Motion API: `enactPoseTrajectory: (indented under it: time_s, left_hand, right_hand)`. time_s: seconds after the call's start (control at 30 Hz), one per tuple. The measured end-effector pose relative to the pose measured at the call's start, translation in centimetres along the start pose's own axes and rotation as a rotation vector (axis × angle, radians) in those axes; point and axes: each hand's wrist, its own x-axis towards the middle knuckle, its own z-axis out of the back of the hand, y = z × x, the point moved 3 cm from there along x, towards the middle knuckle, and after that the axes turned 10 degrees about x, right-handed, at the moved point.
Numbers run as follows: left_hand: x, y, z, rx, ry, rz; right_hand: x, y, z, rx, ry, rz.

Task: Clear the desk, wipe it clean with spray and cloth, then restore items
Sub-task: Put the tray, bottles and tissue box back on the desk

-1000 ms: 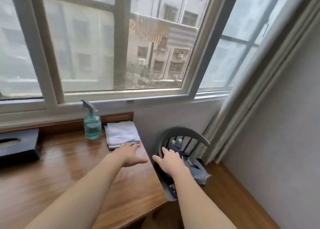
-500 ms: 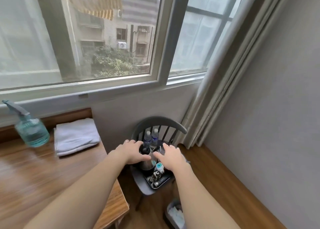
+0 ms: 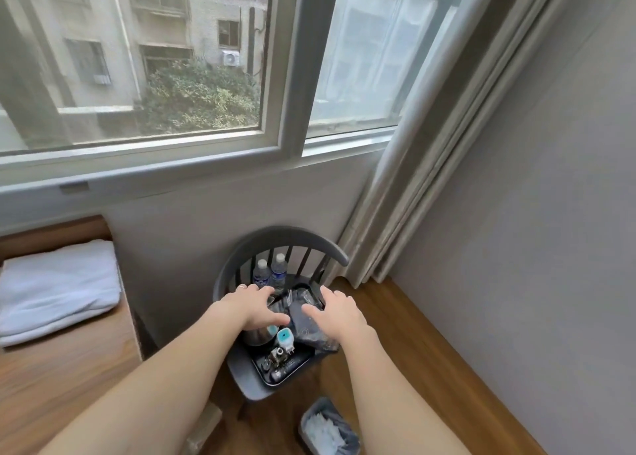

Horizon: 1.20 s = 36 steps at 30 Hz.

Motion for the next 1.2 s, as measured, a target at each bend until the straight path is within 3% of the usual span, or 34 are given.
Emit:
enactPoseTrajectory:
  time_s: [0.47, 1.0, 1.2]
  left_hand:
    - [6.4, -7.0, -4.5, -0.192, 0.064, 0.328]
    - [15.8, -4.0, -13.9, -0.578, 0.243, 0.498]
    - [19.3, -3.8, -19.3, -0.720, 0.183, 0.638]
  right_hand:
    - [12.4, -9.2, 3.3, -0.171, 0.229, 0.229]
    - [25.1, -12.6, -2.0, -0.176, 0.447, 0.161]
    - [32.0, -15.9, -6.1, -0.191, 0.510, 0.184]
